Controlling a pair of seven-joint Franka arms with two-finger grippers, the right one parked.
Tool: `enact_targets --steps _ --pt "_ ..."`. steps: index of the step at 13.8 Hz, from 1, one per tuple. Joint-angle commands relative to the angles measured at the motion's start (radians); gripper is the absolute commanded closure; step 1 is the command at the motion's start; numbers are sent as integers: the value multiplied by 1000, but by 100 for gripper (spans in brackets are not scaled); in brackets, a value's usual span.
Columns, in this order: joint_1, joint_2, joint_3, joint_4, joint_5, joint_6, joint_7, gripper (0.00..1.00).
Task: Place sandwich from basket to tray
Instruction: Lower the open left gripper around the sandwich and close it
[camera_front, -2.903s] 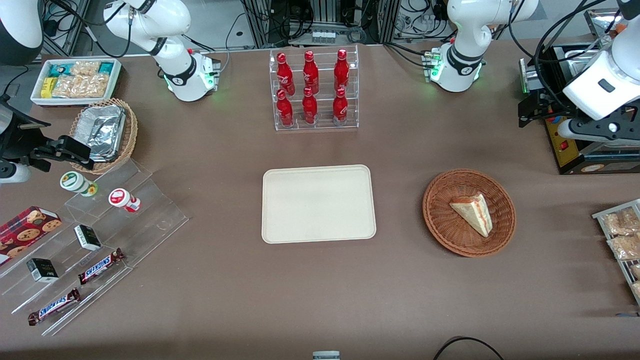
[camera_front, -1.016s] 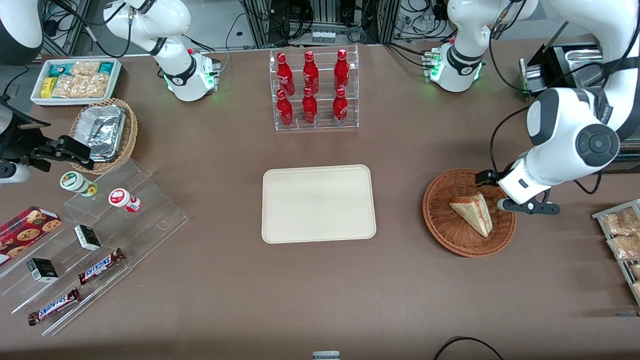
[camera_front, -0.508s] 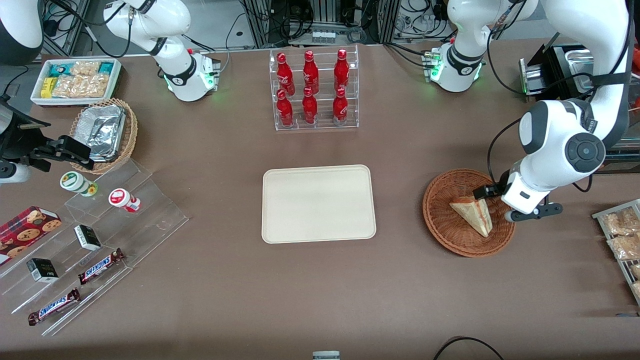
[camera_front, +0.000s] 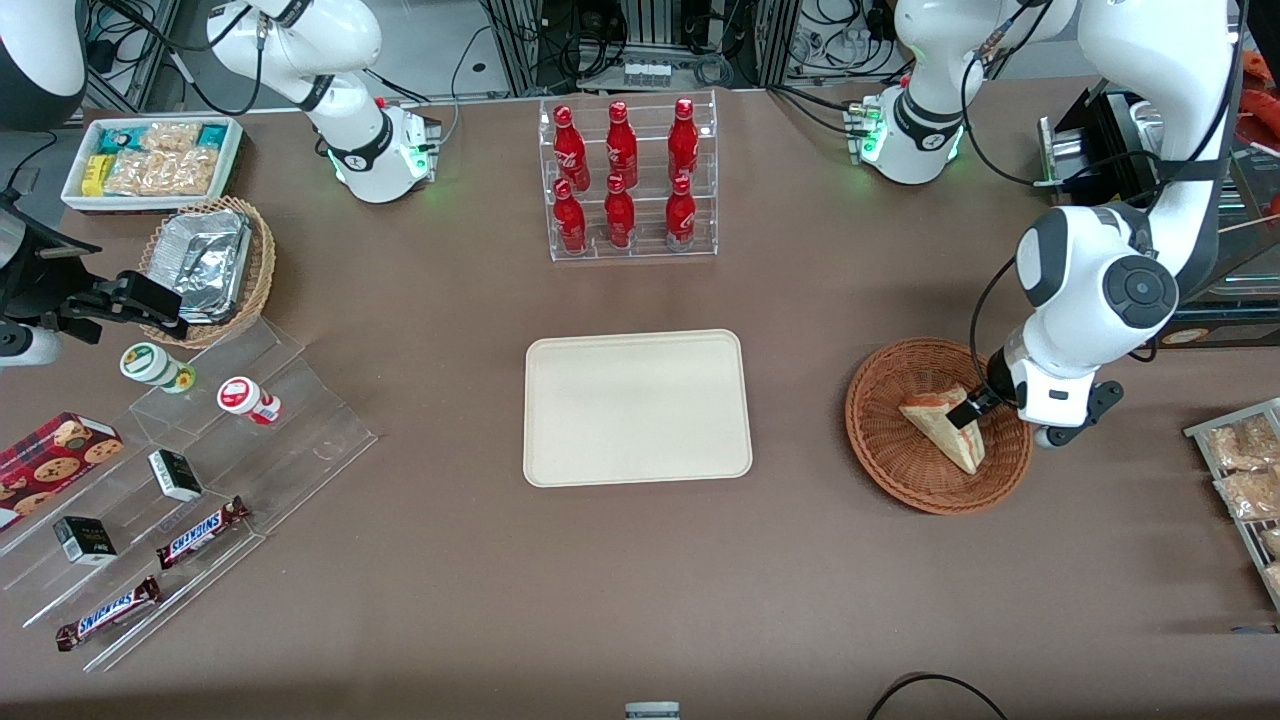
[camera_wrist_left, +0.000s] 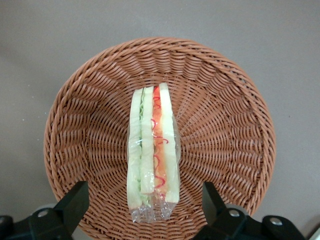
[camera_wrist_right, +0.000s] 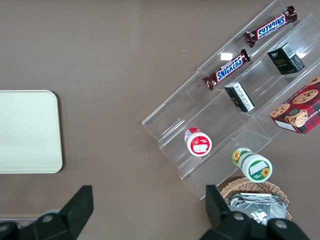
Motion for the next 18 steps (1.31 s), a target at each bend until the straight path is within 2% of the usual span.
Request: enact_targets --steps 1,13,14,15,16,17,18 --pt "4 1 -5 -19 -4 37 -41 0" --pt "-7 105 -9 -19 -6 135 -127 1" --pt "-5 108 -8 -19 -6 135 -130 8" --pt "-7 116 -9 -19 -7 134 -142 26" --pt "-7 118 -9 -20 -7 128 -159 56" --pt "-7 116 -9 -22 -7 117 -165 77" --pt "-7 113 -9 -22 -7 105 -159 93"
